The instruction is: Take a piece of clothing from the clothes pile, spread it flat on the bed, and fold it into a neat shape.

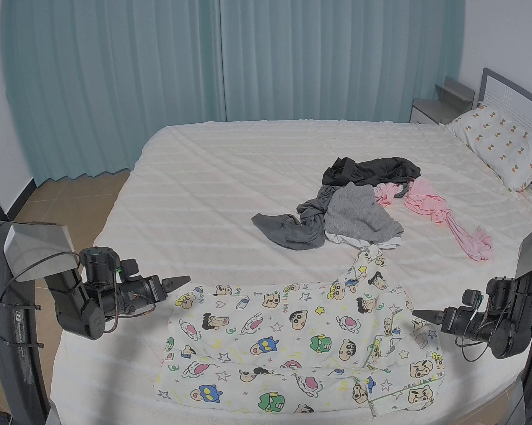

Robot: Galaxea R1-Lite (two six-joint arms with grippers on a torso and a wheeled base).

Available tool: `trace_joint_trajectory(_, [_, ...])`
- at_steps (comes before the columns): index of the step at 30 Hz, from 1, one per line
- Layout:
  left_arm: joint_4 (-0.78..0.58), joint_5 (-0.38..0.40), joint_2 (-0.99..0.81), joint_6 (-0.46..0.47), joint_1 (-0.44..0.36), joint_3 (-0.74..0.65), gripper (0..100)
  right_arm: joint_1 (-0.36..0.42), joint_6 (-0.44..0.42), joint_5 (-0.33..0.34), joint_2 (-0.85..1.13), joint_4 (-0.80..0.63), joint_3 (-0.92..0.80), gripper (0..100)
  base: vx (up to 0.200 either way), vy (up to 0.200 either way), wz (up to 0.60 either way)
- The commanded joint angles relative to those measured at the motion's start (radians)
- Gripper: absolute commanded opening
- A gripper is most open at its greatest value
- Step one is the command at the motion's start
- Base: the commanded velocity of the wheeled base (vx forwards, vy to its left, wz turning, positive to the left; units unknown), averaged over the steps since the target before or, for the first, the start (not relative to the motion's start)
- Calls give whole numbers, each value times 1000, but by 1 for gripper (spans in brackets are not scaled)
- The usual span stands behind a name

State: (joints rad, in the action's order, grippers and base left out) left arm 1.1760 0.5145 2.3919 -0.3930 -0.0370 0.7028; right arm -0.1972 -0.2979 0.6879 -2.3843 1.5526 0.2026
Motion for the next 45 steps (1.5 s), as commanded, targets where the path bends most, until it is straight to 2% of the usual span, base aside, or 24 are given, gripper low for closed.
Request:
trace_joint_trajectory(1, [-93, -17, 96, 77, -38, 113, 100, 4, 0, 1, 4, 12, -6, 100, 0, 0, 0])
trace_joint_trajectory(3, [-128, -34, 127, 125, -46, 150, 100, 5, 0, 1, 4, 12, -11, 100, 0, 0, 0])
trace_joint_trajectory(11, [-233, -57, 128, 149, -63, 219, 100, 5, 2, 1, 5, 12, -11, 100, 0, 0, 0])
trace_joint_trajectory(17, [-314, -117, 128, 220, -69, 273, 100, 5, 2, 1, 14, 12, -12, 100, 0, 0, 0])
trace_joint_trajectory(21, [-349, -194, 128, 287, -66, 279, 100, 5, 2, 1, 13, 12, -11, 100, 0, 0, 0])
trace_joint_trajectory(25, [-417, -197, 116, 313, -63, 282, 100, 7, 2, 1, 11, 12, -11, 100, 0, 0, 0])
trace_joint_trajectory(35, [-423, -159, 121, 304, -86, 293, 100, 9, 2, 1, 10, 12, -11, 100, 0, 0, 0])
trace_joint_trajectory(36, [-423, -159, 121, 304, -86, 293, 0, 9, 2, 1, 10, 12, -11, 100, 0, 0, 0])
trace_joint_trajectory(40, [-446, -149, 124, 279, -90, 316, 0, 16, 3, -1, 13, 12, -3, 100, 0, 0, 0])
trace_joint_trajectory(45, [-380, -152, 125, 175, -87, 320, 0, 39, -1, -19, 28, 12, 15, 100, 0, 0, 0])
